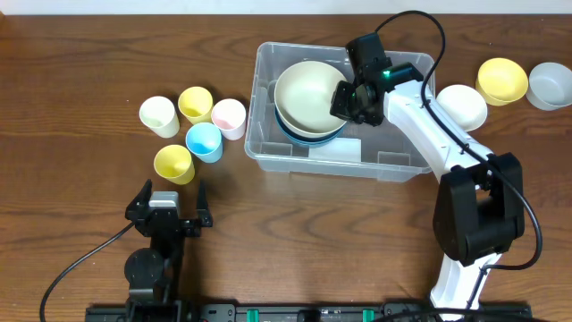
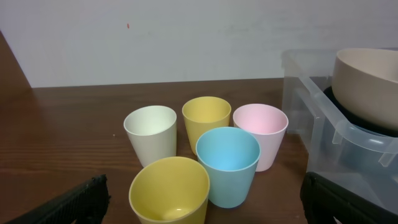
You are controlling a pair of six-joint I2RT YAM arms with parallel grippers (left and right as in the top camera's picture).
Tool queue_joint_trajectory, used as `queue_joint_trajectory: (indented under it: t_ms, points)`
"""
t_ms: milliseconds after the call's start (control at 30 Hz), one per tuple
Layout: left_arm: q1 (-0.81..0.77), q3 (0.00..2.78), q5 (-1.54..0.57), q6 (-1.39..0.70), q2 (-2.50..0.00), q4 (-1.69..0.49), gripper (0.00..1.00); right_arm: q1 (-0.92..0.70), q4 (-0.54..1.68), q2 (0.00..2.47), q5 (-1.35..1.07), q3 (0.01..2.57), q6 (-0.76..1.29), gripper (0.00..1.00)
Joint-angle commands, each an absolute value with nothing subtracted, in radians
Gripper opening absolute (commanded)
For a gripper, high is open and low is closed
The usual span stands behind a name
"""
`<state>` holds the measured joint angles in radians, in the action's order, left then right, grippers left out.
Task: Pack container
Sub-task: 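Carry the white bowl into the bin onto the teal bowls, then open the right gripper and raise it out of the bin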
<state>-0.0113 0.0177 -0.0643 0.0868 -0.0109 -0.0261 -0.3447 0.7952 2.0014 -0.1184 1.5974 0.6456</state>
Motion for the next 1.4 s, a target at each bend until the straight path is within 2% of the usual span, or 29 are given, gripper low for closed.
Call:
queue_joint_trajectory:
  t_ms: [0,233,500,567,700,833,933,1033,1167,1367]
  points:
    - [-0.007,0.004,-0.079,0.101,-0.005,-0.064,0.98,-0.347,0.793,1.991,-0.094,1.619,0.630,0.01]
    - [-0.007,0.004,-0.079,0.101,-0.005,-0.065,0.98,-0.347,0.793,1.991,-0.094,1.619,0.630,0.09]
    - [-0.007,0.004,-0.079,0.101,-0.005,-0.064,0.98,-0.347,0.777,1.991,-0.112,1.619,0.620,0.41]
    - [-0.007,0.004,-0.079,0.101,-0.005,-0.064,0.98,-0.347,0.771,1.991,-0.121,1.619,0.619,0.45]
    - [-0.007,0.004,-0.079,0.101,-0.005,-0.064,0.98,-0.347,0.756,1.991,-0.147,1.623,0.619,0.47]
    - [-0.007,0.004,-0.079,0.101,-0.005,-0.065,0.98,-0.347,0.752,1.988,-0.148,1.631,0.613,0.46]
    - [-0.007,0.004,-0.079,0.101,-0.005,-0.065,0.98,-0.347,0.754,1.987,-0.151,1.650,0.603,0.40]
    - [-0.007,0.004,-0.079,0.101,-0.005,-0.065,0.98,-0.347,0.764,1.987,-0.152,1.683,0.586,0.26]
    - [-0.007,0.004,-0.079,0.101,-0.005,-0.065,0.98,-0.347,0.806,1.987,-0.148,1.749,0.578,0.13]
    - [-0.007,0.004,-0.079,0.101,-0.005,-0.064,0.98,-0.347,0.842,1.987,-0.146,1.773,0.578,0.09]
